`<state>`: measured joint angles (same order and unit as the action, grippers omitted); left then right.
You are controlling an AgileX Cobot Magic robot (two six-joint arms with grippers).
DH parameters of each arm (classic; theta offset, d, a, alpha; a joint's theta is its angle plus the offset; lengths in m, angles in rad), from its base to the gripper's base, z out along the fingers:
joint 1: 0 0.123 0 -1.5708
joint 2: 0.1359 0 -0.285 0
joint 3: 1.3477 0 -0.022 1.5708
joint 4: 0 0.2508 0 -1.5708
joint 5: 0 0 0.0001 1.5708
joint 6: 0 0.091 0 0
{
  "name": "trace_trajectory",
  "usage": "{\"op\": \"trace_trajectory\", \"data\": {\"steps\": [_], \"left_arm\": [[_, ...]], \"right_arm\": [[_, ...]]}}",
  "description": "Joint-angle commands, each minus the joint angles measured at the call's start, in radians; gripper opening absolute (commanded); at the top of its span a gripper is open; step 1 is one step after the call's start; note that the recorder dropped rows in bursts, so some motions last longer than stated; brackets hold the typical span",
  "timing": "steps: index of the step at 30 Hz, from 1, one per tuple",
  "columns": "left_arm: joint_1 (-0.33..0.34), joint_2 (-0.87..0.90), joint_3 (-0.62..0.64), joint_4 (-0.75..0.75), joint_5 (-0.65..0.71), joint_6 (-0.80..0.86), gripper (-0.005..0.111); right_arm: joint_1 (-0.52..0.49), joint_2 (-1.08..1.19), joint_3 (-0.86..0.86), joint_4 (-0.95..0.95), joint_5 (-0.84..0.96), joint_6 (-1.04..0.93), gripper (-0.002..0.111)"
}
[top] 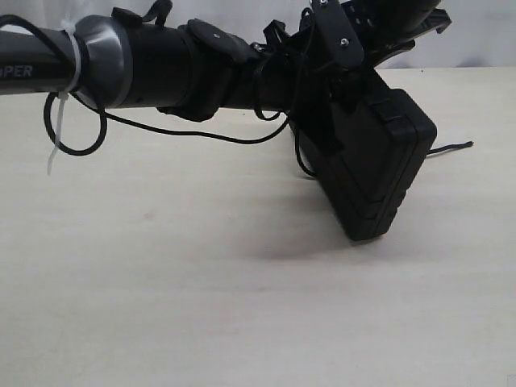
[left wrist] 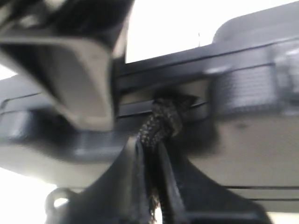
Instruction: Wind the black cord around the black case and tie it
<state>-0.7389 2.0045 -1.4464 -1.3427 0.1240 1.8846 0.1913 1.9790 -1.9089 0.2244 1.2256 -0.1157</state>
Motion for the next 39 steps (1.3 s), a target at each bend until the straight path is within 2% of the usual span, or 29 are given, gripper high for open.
{"op": "trace_trajectory", "data": {"steps": [1,3,5,7,12,17,21,24,27,34,39], "left_arm": [[-0.006,-0.005,-0.011,-0.004,0.010,-0.009,0.007],[-0.004,-0.005,-0.011,-0.002,-0.011,-0.007,0.029],[-0.004,-0.005,-0.011,-0.002,-0.011,-0.007,0.045],[-0.004,-0.007,-0.009,-0.002,-0.026,-0.007,0.053],[-0.004,-0.071,0.036,0.050,-0.029,-0.007,0.052],[-0.004,-0.120,0.134,0.319,-0.059,-0.007,0.052],[-0.004,-0.114,0.149,0.358,-0.208,-0.007,0.052],[-0.004,-0.108,0.149,0.358,-0.195,-0.007,0.052],[-0.006,-0.084,0.149,0.358,-0.124,-0.007,0.046],[-0.006,-0.057,0.149,0.358,-0.124,-0.007,0.002],[-0.006,-0.057,0.131,0.357,-0.161,-0.005,0.000]], "right_arm": [[-0.005,-0.005,0.001,0.003,-0.005,0.000,0.033],[-0.005,-0.005,0.001,0.003,-0.005,0.000,0.033],[-0.005,-0.005,0.001,0.003,-0.005,0.000,0.033],[-0.005,-0.005,0.001,0.003,-0.005,0.000,0.033],[-0.005,-0.005,0.001,0.003,-0.005,0.000,0.033],[-0.005,-0.005,0.001,0.003,-0.005,0.000,0.033],[-0.005,-0.005,0.001,0.003,-0.005,0.000,0.033],[-0.005,-0.005,0.001,0.003,-0.005,0.000,0.033],[-0.005,-0.005,0.001,0.003,-0.005,0.000,0.033],[-0.005,-0.005,0.001,0.003,-0.005,0.000,0.033],[-0.005,-0.005,0.001,0.003,-0.005,0.000,0.033]]}}
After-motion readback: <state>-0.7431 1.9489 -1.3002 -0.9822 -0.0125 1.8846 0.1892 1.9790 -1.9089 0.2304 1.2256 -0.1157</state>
